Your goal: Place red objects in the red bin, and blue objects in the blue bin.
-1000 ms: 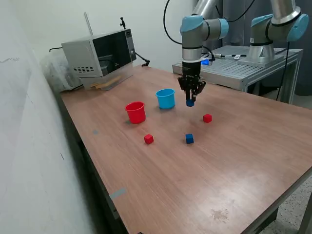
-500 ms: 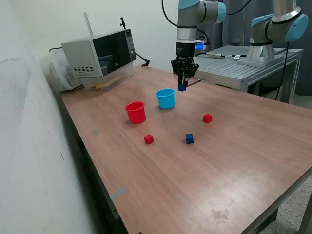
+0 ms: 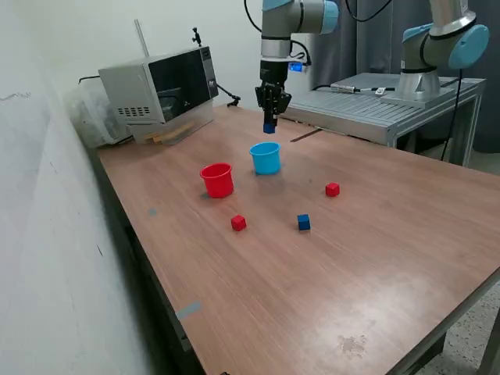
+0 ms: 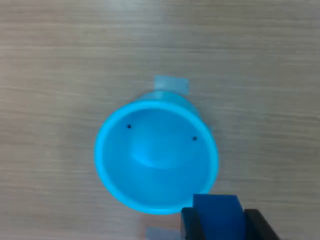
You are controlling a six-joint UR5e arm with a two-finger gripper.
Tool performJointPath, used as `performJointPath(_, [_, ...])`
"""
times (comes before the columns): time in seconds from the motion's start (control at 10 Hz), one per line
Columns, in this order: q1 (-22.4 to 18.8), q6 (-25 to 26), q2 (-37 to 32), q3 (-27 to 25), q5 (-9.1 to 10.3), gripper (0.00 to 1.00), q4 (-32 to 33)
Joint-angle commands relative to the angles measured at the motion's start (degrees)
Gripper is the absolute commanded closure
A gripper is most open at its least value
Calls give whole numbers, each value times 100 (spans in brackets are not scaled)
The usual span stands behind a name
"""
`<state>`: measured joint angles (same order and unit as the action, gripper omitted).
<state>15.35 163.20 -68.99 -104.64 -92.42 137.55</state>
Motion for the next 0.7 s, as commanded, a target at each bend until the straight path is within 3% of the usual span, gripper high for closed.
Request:
performJointPath(0.0, [179, -52, 0, 5, 13, 100, -17])
performJointPath(0.5, [179, -61, 0, 5, 13, 100, -8])
performJointPath(0.6, [197, -52, 0, 5, 13, 0, -8])
